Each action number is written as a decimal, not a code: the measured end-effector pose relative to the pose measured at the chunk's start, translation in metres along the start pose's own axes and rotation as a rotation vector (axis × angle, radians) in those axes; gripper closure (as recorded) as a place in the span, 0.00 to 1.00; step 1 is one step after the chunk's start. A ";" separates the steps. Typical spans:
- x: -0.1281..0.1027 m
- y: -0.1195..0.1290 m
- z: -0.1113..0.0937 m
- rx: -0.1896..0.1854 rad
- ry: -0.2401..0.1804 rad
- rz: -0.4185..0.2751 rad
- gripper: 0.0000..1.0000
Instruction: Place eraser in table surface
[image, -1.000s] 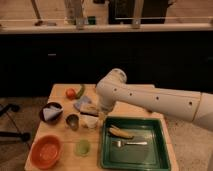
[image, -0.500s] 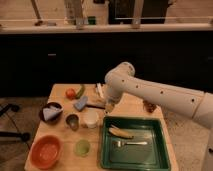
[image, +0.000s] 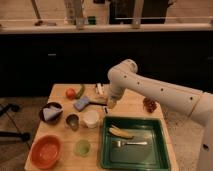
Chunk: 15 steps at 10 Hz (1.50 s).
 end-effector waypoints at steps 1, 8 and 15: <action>0.000 0.000 0.000 0.000 0.000 0.000 1.00; 0.029 -0.010 -0.014 0.077 0.033 -0.055 1.00; 0.140 -0.036 0.022 0.081 0.047 -0.089 1.00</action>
